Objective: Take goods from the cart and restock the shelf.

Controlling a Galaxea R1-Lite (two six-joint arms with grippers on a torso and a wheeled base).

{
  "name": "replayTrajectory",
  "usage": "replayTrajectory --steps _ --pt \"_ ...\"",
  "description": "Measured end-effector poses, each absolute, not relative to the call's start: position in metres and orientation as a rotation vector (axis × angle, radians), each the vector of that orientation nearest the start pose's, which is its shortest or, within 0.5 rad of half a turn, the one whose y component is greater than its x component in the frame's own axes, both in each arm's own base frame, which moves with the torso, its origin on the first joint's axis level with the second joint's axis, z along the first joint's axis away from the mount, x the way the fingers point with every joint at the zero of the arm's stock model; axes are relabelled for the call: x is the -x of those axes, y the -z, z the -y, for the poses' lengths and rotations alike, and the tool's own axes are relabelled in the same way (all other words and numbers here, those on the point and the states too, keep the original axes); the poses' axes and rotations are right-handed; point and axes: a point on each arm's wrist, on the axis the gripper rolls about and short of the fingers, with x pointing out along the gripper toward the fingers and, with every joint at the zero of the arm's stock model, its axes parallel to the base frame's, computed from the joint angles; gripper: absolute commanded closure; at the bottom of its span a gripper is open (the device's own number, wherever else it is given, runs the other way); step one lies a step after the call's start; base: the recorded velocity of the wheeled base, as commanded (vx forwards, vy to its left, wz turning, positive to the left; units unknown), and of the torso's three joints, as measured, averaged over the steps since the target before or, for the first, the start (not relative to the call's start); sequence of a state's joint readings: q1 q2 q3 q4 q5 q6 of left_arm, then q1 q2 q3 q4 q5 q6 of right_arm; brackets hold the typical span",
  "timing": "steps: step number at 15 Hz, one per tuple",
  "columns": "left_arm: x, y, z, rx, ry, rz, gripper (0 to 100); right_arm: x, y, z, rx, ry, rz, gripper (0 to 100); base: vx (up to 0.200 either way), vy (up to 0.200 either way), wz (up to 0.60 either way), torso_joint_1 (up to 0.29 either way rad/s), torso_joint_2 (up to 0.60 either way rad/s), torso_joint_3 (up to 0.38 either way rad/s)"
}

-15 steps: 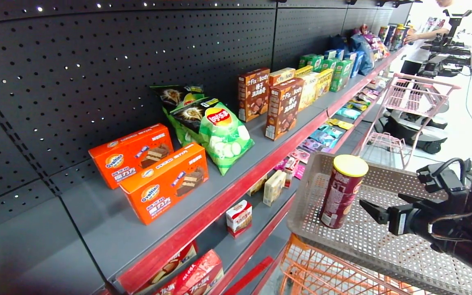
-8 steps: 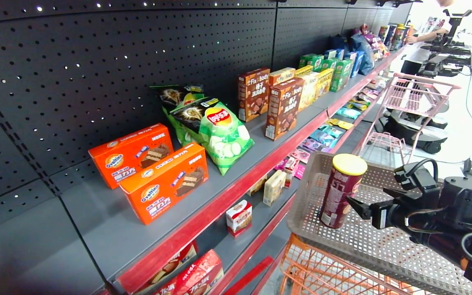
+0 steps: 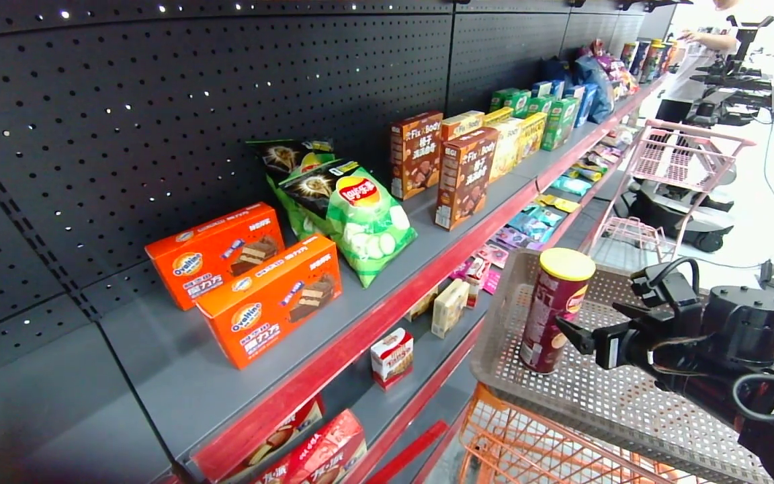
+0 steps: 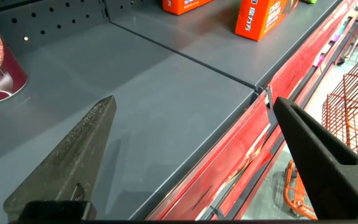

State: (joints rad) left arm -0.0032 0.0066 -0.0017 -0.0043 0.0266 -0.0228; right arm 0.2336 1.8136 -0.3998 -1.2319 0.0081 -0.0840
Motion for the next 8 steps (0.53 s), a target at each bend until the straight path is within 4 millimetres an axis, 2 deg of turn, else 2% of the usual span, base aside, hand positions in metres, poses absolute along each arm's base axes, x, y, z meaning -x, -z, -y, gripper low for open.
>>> replayTrajectory --steps 8 --pt "0.022 -0.077 -0.001 0.023 -0.023 0.0 0 -0.28 -0.109 -0.072 0.097 -0.319 -0.139 0 0.0 0.0 0.0 0.0 0.0 0.0"
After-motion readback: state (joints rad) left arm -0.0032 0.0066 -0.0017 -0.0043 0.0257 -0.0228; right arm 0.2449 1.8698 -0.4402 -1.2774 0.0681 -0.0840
